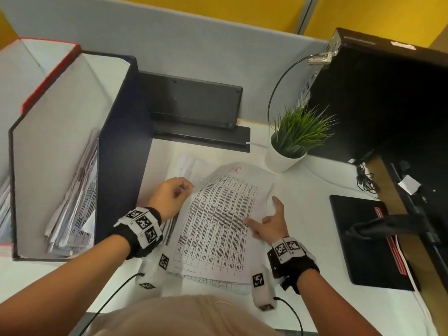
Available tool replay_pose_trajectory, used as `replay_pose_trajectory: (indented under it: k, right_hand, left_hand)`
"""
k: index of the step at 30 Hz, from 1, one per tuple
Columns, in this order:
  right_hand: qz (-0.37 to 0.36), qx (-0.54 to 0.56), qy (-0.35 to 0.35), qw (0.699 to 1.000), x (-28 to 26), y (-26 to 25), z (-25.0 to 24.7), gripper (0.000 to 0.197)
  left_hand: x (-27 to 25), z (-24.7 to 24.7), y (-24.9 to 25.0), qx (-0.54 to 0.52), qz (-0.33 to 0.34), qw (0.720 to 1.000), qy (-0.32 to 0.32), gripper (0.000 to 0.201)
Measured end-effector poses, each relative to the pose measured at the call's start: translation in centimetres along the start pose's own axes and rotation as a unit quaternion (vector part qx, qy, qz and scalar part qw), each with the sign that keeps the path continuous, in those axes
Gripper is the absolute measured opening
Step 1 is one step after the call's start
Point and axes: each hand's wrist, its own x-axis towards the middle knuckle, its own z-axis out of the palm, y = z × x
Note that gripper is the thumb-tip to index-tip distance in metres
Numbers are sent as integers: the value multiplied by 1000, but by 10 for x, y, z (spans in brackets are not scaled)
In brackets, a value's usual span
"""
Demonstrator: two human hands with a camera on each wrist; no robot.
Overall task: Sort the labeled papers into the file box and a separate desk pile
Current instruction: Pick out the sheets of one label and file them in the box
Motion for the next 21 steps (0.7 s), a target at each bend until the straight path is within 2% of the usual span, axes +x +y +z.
replay_pose_trajectory:
  k: [3, 5, 7, 8, 10, 12, 15, 17, 21]
  right_hand:
    - [23, 77, -15, 997, 4, 0, -7, 65]
    - [25, 71, -13, 997, 5, -2, -10, 36]
    - [15, 65, -2, 998, 4, 0, -12, 18]
    - [5, 68, 0, 998, 3, 0, -12, 15]
    - [-19, 77, -4, 997, 1, 4, -11, 23]
    - [-33, 74, 0, 997, 0, 7, -9, 29]
    - [-65, 20, 18, 998, 1, 12, -8, 33]
    - [-79, -12, 19, 997, 1, 13, -8, 33]
    - [-76, -28, 18, 997, 0, 12, -6, 32]
  left_hand:
    - [-3, 0, -3, -38, -23, 999, -26, 26]
    - [-3, -1, -5, -25, -36, 998, -46, 33]
    - [1, -1, -4, -2, -63, 996, -68, 35]
    - [4, -2, -3, 8, -79, 995, -67, 36]
    - [10, -2, -1, 6, -119, 992, -29, 38]
    - [17, -3, 0, 15, -162, 987, 13, 25]
    - [26, -2, 4, 47, -233, 971, -14, 6]
    - [30, -1, 5, 50, -267, 962, -27, 11]
    - [34, 3, 6, 37, -268, 962, -42, 16]
